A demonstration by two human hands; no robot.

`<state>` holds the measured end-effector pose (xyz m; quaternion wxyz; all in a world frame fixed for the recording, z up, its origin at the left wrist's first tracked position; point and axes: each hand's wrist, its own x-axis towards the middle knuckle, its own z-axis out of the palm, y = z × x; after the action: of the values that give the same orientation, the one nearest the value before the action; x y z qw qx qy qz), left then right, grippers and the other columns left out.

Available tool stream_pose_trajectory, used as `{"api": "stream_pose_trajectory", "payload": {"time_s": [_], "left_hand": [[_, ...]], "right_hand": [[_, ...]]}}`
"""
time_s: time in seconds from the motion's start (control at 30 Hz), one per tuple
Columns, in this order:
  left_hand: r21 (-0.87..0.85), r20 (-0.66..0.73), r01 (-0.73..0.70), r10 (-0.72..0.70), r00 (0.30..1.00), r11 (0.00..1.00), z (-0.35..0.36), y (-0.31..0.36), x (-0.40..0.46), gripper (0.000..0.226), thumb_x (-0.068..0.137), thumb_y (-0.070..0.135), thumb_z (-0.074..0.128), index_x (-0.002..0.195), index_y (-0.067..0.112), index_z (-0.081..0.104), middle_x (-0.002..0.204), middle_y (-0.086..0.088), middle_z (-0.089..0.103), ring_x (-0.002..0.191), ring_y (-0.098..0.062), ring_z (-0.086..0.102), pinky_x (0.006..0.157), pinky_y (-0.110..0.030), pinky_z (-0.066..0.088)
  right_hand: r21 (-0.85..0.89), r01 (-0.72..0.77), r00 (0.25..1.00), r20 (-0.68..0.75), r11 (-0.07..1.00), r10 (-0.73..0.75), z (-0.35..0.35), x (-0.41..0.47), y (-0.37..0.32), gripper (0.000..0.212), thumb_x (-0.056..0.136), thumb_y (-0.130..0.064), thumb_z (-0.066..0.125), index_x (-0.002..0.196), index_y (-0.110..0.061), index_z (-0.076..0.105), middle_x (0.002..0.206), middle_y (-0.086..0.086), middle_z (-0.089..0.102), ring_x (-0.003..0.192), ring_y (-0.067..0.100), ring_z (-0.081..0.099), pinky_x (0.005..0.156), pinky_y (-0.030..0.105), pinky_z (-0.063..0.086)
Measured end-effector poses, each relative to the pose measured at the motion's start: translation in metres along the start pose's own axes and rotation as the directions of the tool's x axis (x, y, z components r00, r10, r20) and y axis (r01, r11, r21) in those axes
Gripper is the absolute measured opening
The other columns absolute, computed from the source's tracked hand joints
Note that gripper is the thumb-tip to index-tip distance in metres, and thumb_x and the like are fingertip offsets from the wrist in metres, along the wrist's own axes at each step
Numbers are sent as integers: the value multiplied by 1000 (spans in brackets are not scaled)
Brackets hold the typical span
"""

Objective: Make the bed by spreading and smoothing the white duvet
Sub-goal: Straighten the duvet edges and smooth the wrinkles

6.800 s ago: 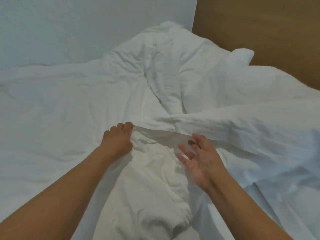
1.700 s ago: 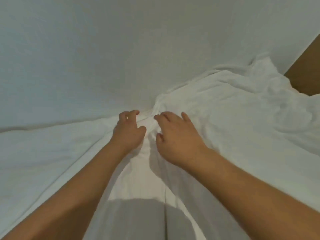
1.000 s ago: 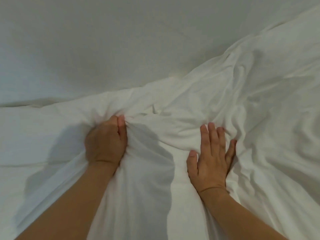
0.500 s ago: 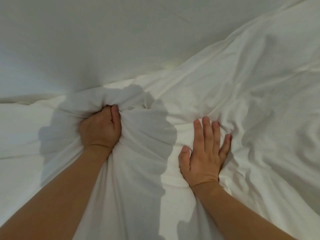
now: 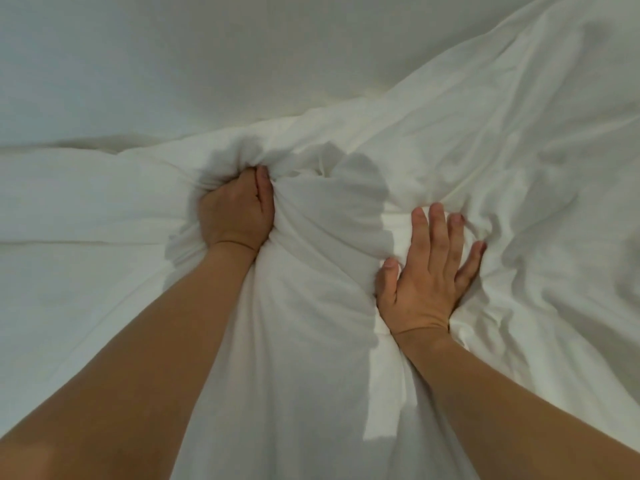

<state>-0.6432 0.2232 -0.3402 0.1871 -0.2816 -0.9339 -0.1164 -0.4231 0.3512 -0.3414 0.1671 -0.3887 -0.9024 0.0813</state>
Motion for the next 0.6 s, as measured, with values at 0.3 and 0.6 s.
{"api": "stream_pose_trajectory", "payload": {"time_s": [0.3, 0.6], "left_hand": [[-101, 109, 53, -42, 993, 993, -2, 0, -1, 52, 100, 39, 27, 67, 11, 57, 57, -13, 60, 50, -34, 57, 50, -28, 31], [-159, 142, 82, -59, 988, 984, 2, -5, 2, 51, 99, 40, 26, 72, 10, 57, 64, -19, 63, 56, -38, 60, 51, -32, 37]], "right_hand": [[3, -26, 996, -84, 1000, 26, 2, 1, -4, 64, 86, -37, 33, 143, -12, 44, 151, 10, 41, 145, 29, 27, 119, 52, 5], [-86, -7, 989, -149, 996, -6, 5, 3, -7, 63, 85, -33, 35, 143, -11, 47, 149, 9, 43, 142, 28, 33, 119, 53, 10]]}}
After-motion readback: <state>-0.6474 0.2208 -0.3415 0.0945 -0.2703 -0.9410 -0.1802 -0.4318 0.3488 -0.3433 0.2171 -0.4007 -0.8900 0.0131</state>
